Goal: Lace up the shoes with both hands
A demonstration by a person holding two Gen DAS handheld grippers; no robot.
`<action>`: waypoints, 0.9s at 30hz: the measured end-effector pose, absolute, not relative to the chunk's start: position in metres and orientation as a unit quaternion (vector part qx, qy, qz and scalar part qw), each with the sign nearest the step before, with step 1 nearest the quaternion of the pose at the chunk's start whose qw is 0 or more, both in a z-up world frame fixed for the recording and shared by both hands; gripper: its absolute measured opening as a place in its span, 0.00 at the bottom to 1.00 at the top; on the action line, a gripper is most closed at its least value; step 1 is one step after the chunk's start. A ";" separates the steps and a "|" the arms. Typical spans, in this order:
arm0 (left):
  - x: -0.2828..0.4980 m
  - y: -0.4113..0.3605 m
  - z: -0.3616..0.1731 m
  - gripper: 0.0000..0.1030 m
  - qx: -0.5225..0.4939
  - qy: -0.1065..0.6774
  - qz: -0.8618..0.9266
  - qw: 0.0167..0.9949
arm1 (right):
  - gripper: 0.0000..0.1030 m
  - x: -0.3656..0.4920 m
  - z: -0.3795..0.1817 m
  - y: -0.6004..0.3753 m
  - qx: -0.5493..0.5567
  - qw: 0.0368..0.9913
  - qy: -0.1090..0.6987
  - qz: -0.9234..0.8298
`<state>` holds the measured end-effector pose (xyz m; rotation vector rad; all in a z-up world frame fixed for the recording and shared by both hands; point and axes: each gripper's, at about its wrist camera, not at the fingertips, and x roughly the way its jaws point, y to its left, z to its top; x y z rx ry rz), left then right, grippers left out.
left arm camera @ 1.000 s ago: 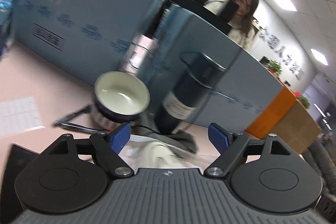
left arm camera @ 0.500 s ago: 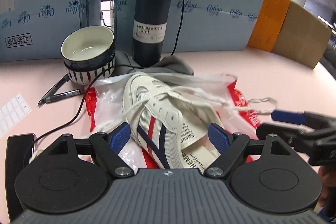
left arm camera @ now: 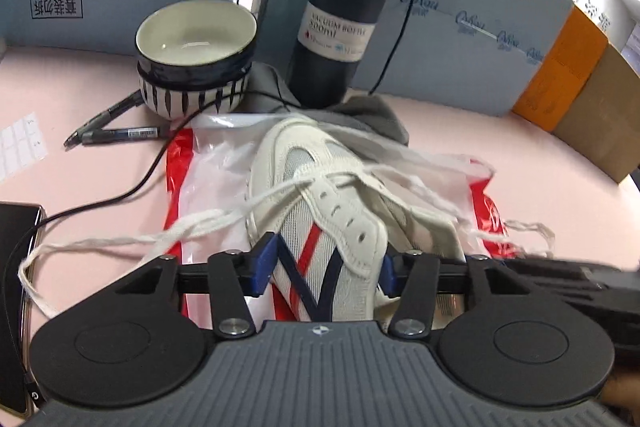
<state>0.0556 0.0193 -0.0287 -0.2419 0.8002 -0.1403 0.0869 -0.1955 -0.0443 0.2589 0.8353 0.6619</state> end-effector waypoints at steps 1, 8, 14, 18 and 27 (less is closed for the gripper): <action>0.056 0.019 -0.028 0.41 -0.119 0.386 -0.068 0.912 | 0.15 0.084 -0.043 -0.197 0.134 0.853 0.396 0.312; 0.054 0.020 -0.023 0.40 -0.119 0.380 -0.117 0.910 | 0.15 0.053 -0.034 -0.205 0.152 0.840 0.412 0.319; 0.047 0.011 -0.022 0.55 -0.111 0.377 -0.115 0.912 | 0.39 0.041 -0.026 -0.213 0.135 0.813 0.439 0.357; 0.043 0.016 -0.014 0.72 -0.121 0.360 -0.102 0.920 | 0.51 0.047 -0.010 -0.238 0.079 0.850 0.412 0.318; 0.056 0.033 0.039 0.78 -0.122 0.296 -0.069 0.945 | 0.51 0.106 0.006 -0.305 -0.081 0.892 0.351 0.272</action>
